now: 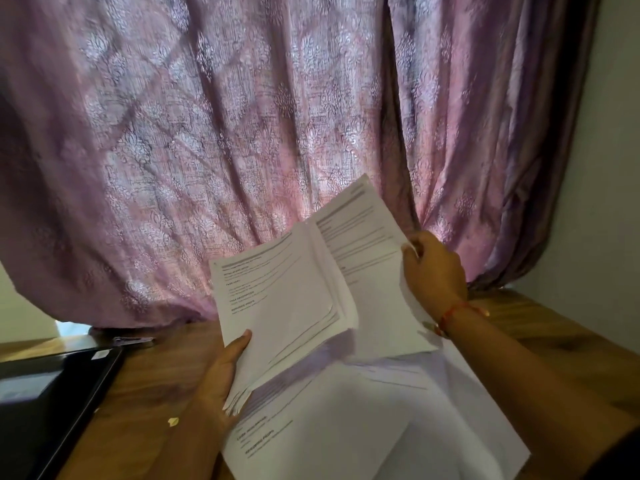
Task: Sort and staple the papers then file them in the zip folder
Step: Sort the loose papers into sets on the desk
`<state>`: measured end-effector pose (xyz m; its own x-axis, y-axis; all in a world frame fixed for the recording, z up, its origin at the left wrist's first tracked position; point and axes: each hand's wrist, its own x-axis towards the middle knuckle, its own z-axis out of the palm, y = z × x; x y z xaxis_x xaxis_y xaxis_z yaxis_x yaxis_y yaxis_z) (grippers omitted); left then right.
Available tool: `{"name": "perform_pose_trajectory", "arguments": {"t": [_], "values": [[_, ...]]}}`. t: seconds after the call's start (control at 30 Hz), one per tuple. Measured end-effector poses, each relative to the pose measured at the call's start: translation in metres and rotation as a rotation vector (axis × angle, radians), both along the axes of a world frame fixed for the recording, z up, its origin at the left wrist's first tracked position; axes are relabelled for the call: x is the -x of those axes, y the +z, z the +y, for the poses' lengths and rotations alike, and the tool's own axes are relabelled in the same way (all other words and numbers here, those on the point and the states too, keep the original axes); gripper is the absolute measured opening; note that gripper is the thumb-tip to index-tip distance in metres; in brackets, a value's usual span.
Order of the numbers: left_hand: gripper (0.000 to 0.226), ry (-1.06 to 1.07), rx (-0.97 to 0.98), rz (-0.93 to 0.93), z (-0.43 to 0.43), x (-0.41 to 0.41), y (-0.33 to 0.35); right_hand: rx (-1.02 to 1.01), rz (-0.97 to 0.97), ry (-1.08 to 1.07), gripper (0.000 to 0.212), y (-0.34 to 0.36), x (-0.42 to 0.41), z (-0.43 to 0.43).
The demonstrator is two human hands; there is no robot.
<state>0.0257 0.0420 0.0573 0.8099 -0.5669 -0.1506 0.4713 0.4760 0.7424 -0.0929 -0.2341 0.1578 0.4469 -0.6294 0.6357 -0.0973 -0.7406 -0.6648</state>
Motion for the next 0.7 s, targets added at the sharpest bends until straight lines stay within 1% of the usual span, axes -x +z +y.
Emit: {"name": "perform_pose_trajectory", "arguments": {"t": [0.03,0.17,0.27,0.37,0.43,0.5,0.6,0.7], "values": [[0.042,0.006,0.003,-0.003,0.000,0.002,0.003,0.022,-0.038,-0.010,0.014,0.007,0.003,-0.001],[0.033,0.048,-0.003,-0.004,0.000,0.003,0.008,0.101,-0.172,-0.058,0.018,0.033,0.013,-0.005],[0.034,0.078,-0.035,-0.001,0.001,0.003,0.011,0.052,-0.243,-0.016,0.016,0.041,0.019,-0.005],[0.035,0.122,-0.041,-0.023,0.002,0.003,0.015,-0.085,-0.247,0.036,0.012,0.029,0.017,-0.007],[0.042,0.174,-0.050,-0.079,0.001,0.002,0.013,-0.209,-0.234,0.142,0.010,0.012,0.013,-0.009],[0.049,0.204,-0.063,-0.113,-0.001,0.005,0.014,-0.323,-0.198,0.255,0.014,-0.006,0.011,-0.011],[0.043,0.160,-0.109,-0.128,-0.006,0.008,0.012,-0.453,-0.151,0.375,0.017,-0.027,0.015,-0.007],[0.046,0.130,-0.133,-0.167,-0.011,0.009,0.008,-0.583,-0.142,0.470,0.018,-0.042,0.016,0.000]]}}
